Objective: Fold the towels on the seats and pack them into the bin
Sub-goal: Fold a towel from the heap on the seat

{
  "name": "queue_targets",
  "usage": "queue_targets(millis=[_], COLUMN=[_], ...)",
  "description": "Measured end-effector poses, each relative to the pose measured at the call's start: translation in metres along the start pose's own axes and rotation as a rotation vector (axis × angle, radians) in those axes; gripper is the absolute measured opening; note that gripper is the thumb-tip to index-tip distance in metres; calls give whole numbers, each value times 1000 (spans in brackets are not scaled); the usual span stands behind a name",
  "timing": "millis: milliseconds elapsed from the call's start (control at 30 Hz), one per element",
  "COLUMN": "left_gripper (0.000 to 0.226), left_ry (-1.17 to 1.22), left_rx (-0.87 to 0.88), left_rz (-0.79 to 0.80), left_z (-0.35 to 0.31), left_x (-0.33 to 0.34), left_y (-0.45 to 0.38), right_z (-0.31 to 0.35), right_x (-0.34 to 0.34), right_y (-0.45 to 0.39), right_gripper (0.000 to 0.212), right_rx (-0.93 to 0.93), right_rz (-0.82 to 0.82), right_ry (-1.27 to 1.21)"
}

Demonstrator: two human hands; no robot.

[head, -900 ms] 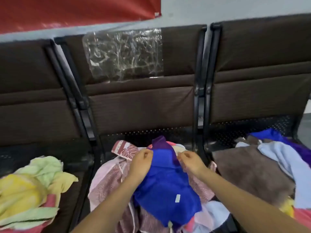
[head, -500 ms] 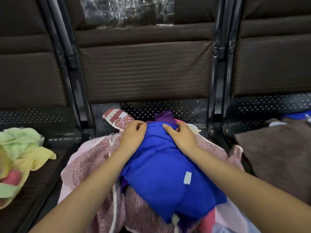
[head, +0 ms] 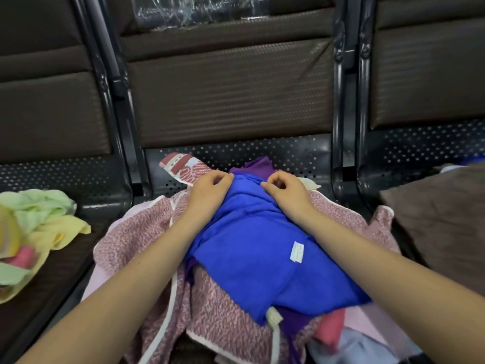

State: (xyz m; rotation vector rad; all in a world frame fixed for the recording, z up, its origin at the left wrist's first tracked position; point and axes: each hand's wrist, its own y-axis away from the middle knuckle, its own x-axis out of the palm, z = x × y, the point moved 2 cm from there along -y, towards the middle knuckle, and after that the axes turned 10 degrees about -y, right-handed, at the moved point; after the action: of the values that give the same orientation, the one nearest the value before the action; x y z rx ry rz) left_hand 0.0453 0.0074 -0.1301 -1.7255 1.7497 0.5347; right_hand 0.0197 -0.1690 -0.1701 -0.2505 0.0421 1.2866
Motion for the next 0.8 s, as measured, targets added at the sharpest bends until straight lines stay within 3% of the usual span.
queue_targets(millis=[200, 333, 533, 700, 800], left_gripper=[22, 28, 21, 22, 23], left_ry=[-286, -293, -81, 211, 435], left_rx=[140, 148, 230, 264, 264], left_rz=[103, 125, 110, -141, -186], left_z=[-13, -28, -37, -76, -99], left_x=[-42, -91, -133, -162, -168], left_y=[27, 56, 110, 136, 153], right_z=[42, 93, 145, 178, 183], right_x=[-15, -24, -57, -87, -97], right_y=[27, 59, 103, 136, 148], right_gripper=[18, 21, 22, 19, 19], right_rx=[-117, -108, -101, -24, -20], right_rz=[-7, 39, 23, -34, -5], right_ry=[-53, -210, -460, -715, -662])
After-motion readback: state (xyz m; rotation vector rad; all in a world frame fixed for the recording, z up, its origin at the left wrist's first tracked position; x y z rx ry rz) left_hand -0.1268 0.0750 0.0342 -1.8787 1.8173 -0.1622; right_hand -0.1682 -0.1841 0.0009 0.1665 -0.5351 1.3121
